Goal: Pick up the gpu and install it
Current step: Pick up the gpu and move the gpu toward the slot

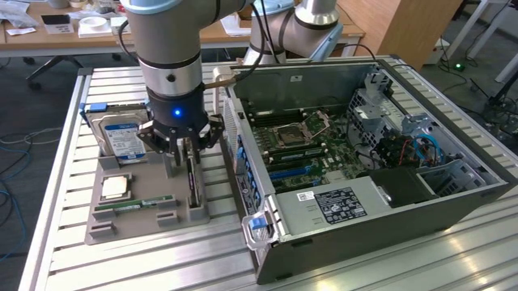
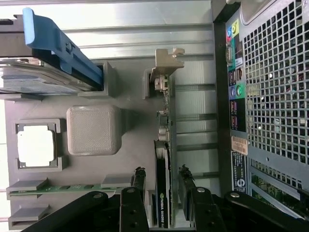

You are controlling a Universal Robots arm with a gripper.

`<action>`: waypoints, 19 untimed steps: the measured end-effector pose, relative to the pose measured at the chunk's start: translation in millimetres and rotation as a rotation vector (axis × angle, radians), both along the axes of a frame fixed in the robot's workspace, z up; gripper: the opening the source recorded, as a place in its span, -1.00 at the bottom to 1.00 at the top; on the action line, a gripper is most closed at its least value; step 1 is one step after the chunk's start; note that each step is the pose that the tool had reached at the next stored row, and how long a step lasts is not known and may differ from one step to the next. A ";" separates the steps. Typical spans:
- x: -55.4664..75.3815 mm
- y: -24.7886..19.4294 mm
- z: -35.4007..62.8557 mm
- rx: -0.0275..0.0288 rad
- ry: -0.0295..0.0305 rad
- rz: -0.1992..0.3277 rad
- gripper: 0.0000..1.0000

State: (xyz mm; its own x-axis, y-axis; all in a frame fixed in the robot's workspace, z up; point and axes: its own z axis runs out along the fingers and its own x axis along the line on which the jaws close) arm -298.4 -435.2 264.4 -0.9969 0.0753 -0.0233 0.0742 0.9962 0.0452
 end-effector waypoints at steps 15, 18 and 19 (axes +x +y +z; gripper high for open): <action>0.6 0.0 -19.0 0.0000 0.0000 0.000 -0.17; 0.6 0.0 -23.1 0.0000 0.0000 0.000 -0.17; 0.6 0.0 -24.3 0.0000 0.0000 0.000 -0.17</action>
